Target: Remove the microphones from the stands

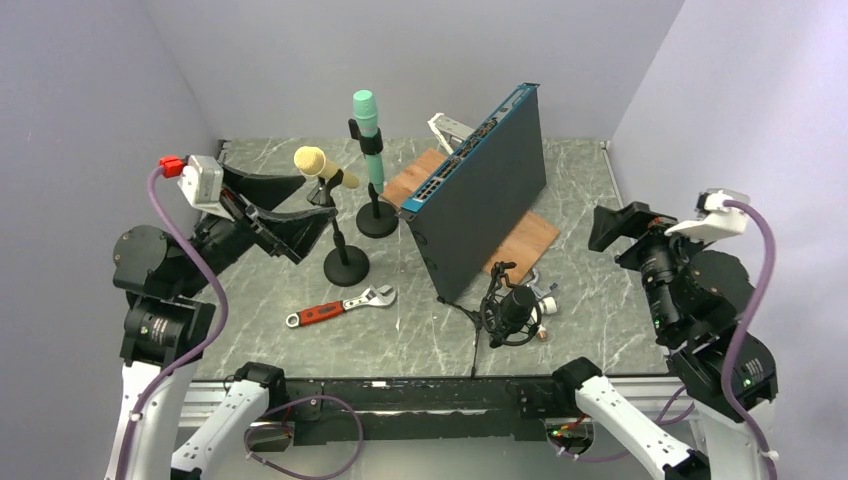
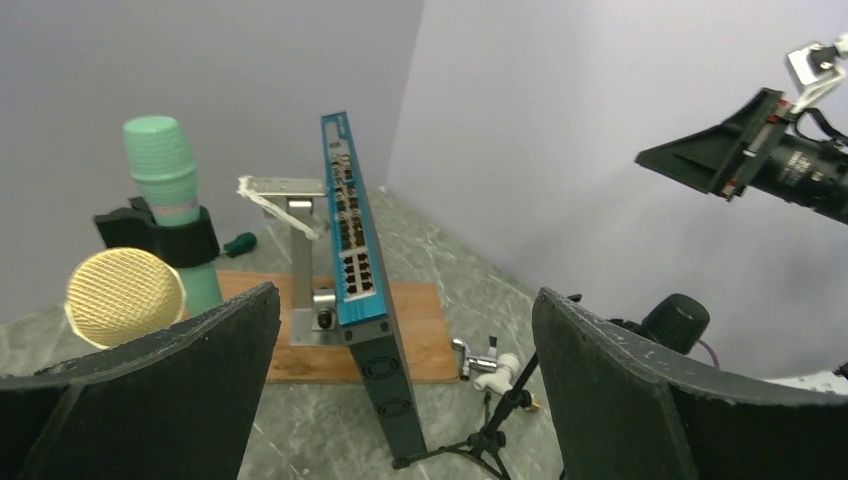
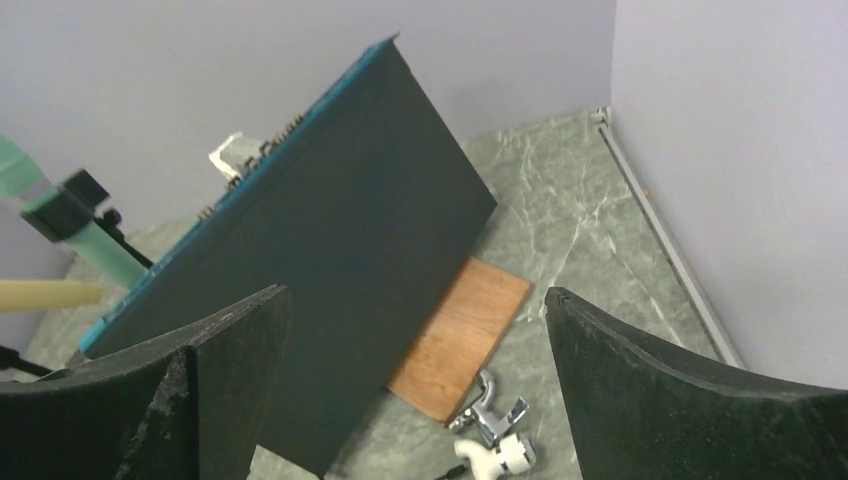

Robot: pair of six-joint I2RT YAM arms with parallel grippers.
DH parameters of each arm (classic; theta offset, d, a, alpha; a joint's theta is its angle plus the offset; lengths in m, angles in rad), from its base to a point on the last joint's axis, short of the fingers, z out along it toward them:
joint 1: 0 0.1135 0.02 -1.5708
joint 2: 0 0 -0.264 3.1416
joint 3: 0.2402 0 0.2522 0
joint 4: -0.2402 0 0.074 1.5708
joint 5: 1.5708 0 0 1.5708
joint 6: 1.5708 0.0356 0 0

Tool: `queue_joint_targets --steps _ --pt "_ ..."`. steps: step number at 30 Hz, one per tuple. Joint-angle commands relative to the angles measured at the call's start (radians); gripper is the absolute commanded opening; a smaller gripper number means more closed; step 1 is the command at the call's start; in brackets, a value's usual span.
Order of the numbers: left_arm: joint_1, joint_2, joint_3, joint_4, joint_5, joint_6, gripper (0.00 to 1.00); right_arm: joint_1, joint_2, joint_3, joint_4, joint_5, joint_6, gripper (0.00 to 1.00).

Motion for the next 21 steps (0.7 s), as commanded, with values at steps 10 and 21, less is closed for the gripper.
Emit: queue_joint_targets --steps 10,21 --pt "-0.137 0.024 -0.144 0.228 0.116 -0.02 0.99 -0.006 -0.176 -0.26 0.171 -0.429 -0.011 1.0" --pt "-0.513 0.119 -0.185 0.237 -0.007 0.204 0.99 -0.007 -0.278 -0.332 0.105 -0.742 0.042 1.0"
